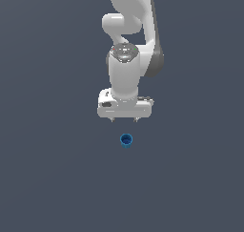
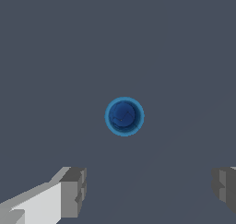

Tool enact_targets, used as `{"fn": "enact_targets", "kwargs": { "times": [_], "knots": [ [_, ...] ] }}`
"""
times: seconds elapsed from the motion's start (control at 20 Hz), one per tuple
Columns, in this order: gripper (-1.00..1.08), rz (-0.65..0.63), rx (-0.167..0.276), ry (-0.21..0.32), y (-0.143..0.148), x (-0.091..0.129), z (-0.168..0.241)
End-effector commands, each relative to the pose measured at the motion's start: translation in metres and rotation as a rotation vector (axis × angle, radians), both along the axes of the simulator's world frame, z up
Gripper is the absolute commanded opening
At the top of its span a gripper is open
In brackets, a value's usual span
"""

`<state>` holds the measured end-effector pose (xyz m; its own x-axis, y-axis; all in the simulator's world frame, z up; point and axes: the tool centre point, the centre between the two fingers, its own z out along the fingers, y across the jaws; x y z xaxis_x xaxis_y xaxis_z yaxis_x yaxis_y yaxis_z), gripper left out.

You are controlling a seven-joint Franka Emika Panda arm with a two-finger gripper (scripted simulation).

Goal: Pick up the object and move it to a goal position.

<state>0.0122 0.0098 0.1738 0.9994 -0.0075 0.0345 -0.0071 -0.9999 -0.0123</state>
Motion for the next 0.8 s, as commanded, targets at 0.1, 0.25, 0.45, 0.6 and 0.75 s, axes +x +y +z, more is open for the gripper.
{"fn": "enact_targets", "kwargs": {
  "times": [0.1,0.25,0.45,0.6,0.75],
  "knots": [
    [1.00,-0.002,0.000,-0.002,-0.001,0.001,0.001],
    [1.00,-0.010,0.000,-0.013,-0.005,0.004,0.004],
    [1.00,-0.023,0.001,-0.029,-0.010,0.009,0.009],
    [1.00,-0.024,0.001,-0.029,-0.010,0.009,0.009],
    [1.00,-0.019,0.000,-0.027,-0.010,0.010,0.006]
  ]
}}
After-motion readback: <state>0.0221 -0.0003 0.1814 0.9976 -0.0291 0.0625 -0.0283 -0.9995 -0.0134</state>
